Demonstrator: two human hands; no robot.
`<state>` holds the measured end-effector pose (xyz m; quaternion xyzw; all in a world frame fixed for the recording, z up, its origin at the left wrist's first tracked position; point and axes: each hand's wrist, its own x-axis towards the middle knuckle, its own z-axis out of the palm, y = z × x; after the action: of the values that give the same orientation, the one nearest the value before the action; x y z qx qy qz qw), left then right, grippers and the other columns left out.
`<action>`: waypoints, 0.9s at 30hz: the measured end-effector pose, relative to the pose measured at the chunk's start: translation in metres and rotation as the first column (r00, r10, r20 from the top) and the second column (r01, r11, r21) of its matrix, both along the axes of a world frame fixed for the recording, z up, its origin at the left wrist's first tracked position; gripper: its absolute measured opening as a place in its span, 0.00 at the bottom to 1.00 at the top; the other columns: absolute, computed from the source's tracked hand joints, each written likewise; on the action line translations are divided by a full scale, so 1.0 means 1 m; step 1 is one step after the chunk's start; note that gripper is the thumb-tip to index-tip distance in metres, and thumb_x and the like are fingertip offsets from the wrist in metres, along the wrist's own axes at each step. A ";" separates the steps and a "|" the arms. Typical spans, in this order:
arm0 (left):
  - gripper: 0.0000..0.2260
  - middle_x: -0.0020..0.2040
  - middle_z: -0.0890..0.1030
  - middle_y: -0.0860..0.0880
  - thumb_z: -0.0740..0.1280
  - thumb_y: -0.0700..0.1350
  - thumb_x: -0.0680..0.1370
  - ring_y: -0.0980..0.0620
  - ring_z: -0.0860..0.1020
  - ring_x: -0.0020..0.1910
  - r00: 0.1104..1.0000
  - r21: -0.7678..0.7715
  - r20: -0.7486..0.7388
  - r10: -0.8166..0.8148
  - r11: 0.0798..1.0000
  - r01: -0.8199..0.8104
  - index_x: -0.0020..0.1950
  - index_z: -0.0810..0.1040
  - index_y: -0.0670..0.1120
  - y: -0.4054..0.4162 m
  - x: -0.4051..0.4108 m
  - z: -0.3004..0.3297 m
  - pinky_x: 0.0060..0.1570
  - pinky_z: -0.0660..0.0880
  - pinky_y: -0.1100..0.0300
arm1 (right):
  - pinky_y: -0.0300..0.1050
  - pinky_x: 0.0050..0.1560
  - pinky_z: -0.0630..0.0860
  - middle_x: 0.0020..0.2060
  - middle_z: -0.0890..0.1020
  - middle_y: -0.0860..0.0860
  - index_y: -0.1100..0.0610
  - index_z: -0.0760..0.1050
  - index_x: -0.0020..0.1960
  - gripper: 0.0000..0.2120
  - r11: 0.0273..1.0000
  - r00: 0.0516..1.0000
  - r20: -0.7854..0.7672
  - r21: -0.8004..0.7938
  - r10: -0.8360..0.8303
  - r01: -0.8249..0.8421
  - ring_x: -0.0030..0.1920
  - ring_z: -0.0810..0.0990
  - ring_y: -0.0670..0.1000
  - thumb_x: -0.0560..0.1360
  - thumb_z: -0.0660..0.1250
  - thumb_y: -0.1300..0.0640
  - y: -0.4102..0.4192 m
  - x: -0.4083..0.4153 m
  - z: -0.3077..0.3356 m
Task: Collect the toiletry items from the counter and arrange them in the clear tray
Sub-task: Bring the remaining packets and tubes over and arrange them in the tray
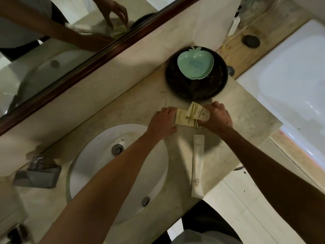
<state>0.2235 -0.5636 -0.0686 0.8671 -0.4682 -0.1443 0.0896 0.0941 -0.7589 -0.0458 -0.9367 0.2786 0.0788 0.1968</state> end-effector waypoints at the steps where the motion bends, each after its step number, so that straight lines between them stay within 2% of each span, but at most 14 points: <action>1: 0.34 0.67 0.71 0.47 0.73 0.53 0.70 0.46 0.70 0.64 0.999 -0.011 -0.029 -0.013 1.000 0.013 0.71 0.63 0.47 -0.005 -0.002 -0.002 0.60 0.70 0.50 | 0.54 0.51 0.75 0.58 0.74 0.56 0.54 0.73 0.63 0.31 1.000 1.000 -0.012 0.001 -0.001 0.001 0.58 0.72 0.58 0.65 0.77 0.43 0.000 -0.003 -0.001; 3: 0.35 0.70 0.70 0.47 0.72 0.54 0.71 0.47 0.68 0.67 0.997 -0.018 -0.075 -0.033 0.999 0.032 0.74 0.62 0.47 -0.015 -0.006 -0.007 0.64 0.68 0.50 | 0.53 0.50 0.76 0.57 0.74 0.56 0.55 0.74 0.63 0.31 1.000 1.000 -0.003 -0.015 0.000 0.000 0.57 0.72 0.58 0.66 0.77 0.42 -0.001 -0.011 -0.005; 6: 0.30 0.68 0.71 0.47 0.69 0.54 0.74 0.47 0.69 0.66 0.999 -0.010 -0.006 -0.039 0.999 0.039 0.72 0.65 0.46 -0.018 -0.011 -0.015 0.62 0.70 0.50 | 0.53 0.50 0.75 0.58 0.75 0.56 0.56 0.74 0.64 0.32 1.000 1.000 0.013 -0.023 0.000 0.001 0.57 0.72 0.58 0.66 0.77 0.43 0.001 -0.022 -0.011; 9: 0.27 0.65 0.73 0.45 0.66 0.57 0.75 0.46 0.72 0.61 0.983 0.024 0.117 0.140 0.989 -0.144 0.69 0.66 0.44 0.005 -0.008 -0.012 0.55 0.71 0.51 | 0.55 0.53 0.75 0.60 0.74 0.56 0.55 0.73 0.66 0.32 1.000 1.000 -0.010 0.018 -0.003 0.003 0.60 0.71 0.57 0.66 0.76 0.44 0.011 -0.018 -0.013; 11: 0.32 0.65 0.72 0.42 0.63 0.62 0.75 0.43 0.72 0.60 0.942 0.062 0.150 0.299 0.948 -0.311 0.71 0.63 0.42 0.025 -0.009 -0.009 0.54 0.71 0.49 | 0.56 0.56 0.75 0.61 0.73 0.57 0.55 0.73 0.65 0.32 0.999 1.000 0.001 0.040 0.007 -0.007 0.61 0.71 0.58 0.66 0.76 0.43 0.020 -0.010 -0.013; 13: 0.40 0.66 0.70 0.40 0.61 0.68 0.74 0.42 0.72 0.62 0.920 0.117 0.090 0.381 0.913 -0.390 0.75 0.57 0.41 0.036 -0.018 -0.004 0.55 0.72 0.47 | 0.57 0.57 0.74 0.61 0.74 0.57 0.56 0.74 0.64 0.31 0.998 0.999 0.035 0.059 0.016 -0.018 0.61 0.71 0.58 0.66 0.76 0.44 0.030 -0.001 -0.013; 15: 0.41 0.66 0.73 0.41 0.59 0.69 0.74 0.41 0.75 0.60 0.937 0.126 -0.039 0.347 0.932 -0.340 0.76 0.54 0.44 0.039 -0.027 0.002 0.54 0.74 0.47 | 0.56 0.57 0.73 0.61 0.74 0.57 0.56 0.74 0.64 0.31 0.998 0.999 0.042 0.065 0.021 -0.023 0.60 0.71 0.58 0.67 0.76 0.44 0.035 0.004 -0.013; 17: 0.34 0.65 0.75 0.42 0.60 0.64 0.77 0.42 0.77 0.58 0.970 0.044 -0.110 0.218 0.976 -0.215 0.76 0.57 0.45 0.041 -0.031 0.009 0.53 0.76 0.48 | 0.55 0.57 0.73 0.61 0.74 0.56 0.55 0.74 0.64 0.31 0.998 0.999 0.030 0.056 0.023 -0.025 0.60 0.71 0.57 0.66 0.76 0.44 0.036 0.006 -0.014; 19: 0.28 0.63 0.76 0.42 0.64 0.56 0.77 0.43 0.78 0.56 0.982 -0.016 0.020 0.185 0.983 -0.185 0.73 0.62 0.44 0.044 -0.019 0.012 0.50 0.78 0.49 | 0.55 0.57 0.72 0.61 0.73 0.56 0.55 0.74 0.64 0.31 0.999 1.000 0.020 0.049 0.017 -0.018 0.60 0.71 0.57 0.66 0.76 0.44 0.035 0.005 -0.014; 21: 0.30 0.60 0.76 0.41 0.66 0.53 0.74 0.43 0.76 0.54 0.947 0.052 0.147 0.284 0.954 -0.295 0.72 0.62 0.42 0.046 -0.003 0.011 0.48 0.77 0.50 | 0.55 0.57 0.72 0.61 0.73 0.56 0.55 0.73 0.64 0.31 0.999 1.000 0.010 0.047 0.001 -0.002 0.60 0.71 0.57 0.66 0.77 0.44 0.034 0.003 -0.014; 23: 0.33 0.60 0.75 0.40 0.66 0.53 0.74 0.42 0.75 0.55 0.952 0.114 0.107 0.287 0.947 -0.299 0.73 0.60 0.42 0.044 0.004 0.011 0.49 0.75 0.49 | 0.55 0.58 0.72 0.62 0.73 0.56 0.56 0.73 0.64 0.31 0.999 1.000 -0.005 0.035 0.003 -0.003 0.61 0.71 0.57 0.66 0.77 0.44 0.033 0.001 -0.014; 25: 0.32 0.60 0.76 0.41 0.65 0.52 0.76 0.42 0.77 0.54 0.984 0.127 0.025 0.176 0.976 -0.178 0.75 0.58 0.44 0.039 0.002 0.012 0.51 0.75 0.49 | 0.55 0.58 0.72 0.62 0.73 0.56 0.56 0.73 0.64 0.31 1.000 1.000 -0.016 0.024 0.009 -0.008 0.60 0.72 0.57 0.67 0.76 0.44 0.030 0.000 -0.013; 27: 0.29 0.57 0.78 0.43 0.64 0.51 0.77 0.43 0.78 0.51 0.997 0.117 0.051 0.058 0.991 -0.063 0.75 0.59 0.46 0.035 0.001 0.014 0.48 0.75 0.51 | 0.55 0.57 0.72 0.61 0.73 0.56 0.56 0.73 0.64 0.31 1.000 1.000 -0.012 0.027 -0.007 0.007 0.60 0.72 0.57 0.67 0.76 0.44 0.029 0.000 -0.012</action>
<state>0.2250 -0.5285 -0.0542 0.8879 -0.4343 -0.1485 0.0313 0.0943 -0.7304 -0.0581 -0.9325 0.2819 0.0873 0.2083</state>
